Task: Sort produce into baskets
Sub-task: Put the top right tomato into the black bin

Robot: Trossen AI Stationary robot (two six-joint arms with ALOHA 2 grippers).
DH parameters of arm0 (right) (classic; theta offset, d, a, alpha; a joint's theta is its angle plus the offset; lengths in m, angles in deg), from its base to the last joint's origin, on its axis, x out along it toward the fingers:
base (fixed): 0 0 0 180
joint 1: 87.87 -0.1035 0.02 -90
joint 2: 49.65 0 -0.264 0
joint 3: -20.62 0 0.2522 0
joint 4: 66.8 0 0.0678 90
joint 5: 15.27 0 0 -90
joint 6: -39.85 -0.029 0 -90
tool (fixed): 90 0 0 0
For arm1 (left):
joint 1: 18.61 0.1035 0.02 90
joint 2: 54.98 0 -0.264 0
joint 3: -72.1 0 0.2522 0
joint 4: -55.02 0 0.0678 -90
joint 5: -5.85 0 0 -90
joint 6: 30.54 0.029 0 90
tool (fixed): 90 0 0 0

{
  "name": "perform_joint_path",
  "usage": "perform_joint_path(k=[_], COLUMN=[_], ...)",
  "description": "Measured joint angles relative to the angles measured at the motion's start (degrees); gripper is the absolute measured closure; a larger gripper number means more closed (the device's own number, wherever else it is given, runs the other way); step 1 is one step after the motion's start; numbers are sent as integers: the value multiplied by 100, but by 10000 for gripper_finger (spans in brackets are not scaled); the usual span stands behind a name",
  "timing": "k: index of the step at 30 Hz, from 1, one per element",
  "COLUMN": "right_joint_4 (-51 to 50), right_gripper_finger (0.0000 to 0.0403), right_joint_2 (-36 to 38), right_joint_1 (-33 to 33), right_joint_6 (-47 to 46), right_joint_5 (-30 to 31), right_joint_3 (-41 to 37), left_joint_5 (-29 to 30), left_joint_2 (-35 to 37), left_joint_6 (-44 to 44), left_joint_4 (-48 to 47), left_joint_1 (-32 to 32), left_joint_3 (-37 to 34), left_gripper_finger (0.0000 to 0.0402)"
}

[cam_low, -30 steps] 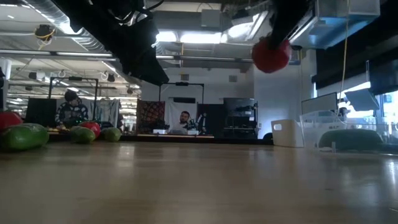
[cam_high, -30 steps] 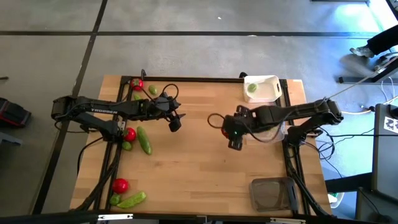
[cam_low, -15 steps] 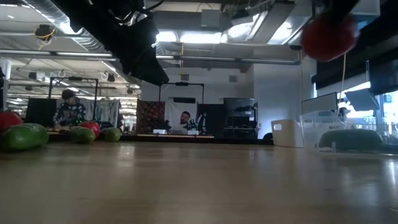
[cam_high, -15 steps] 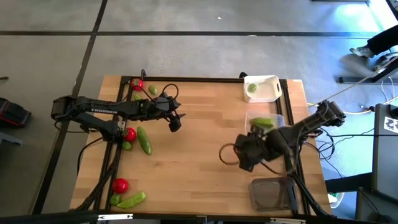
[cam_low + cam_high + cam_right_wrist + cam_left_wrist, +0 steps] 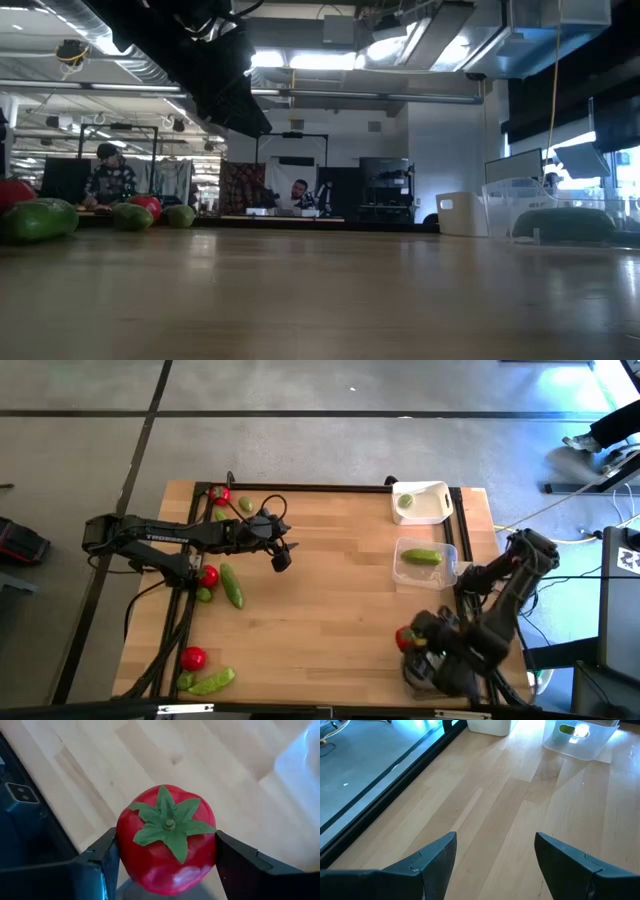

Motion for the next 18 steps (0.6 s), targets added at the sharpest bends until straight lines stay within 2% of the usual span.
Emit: perform_joint_path(k=[4, 8, 13, 18], right_joint_4=[4, -22, -250, -278], right_gripper_finger=[166, 166, 166, 166], right_joint_2=[-283, -604, -988, -1250], right_joint_1=[-424, -662, -733, -724], right_joint_6=[-1260, -2313, -2900, -3240], right_joint_5=[-126, -661, -1546, -2166], right_joint_3=[0, 0, 0, 0], left_joint_5=[0, 0, 0, -1], left_joint_2=[0, 0, 0, 0], left_joint_6=[0, 2, 4, 4], left_joint_4=[0, 0, -2, -2], left_joint_1=[0, 0, 0, 0], left_joint_3=[0, 0, 0, 0], left_gripper_finger=[137, 137, 137, 136])
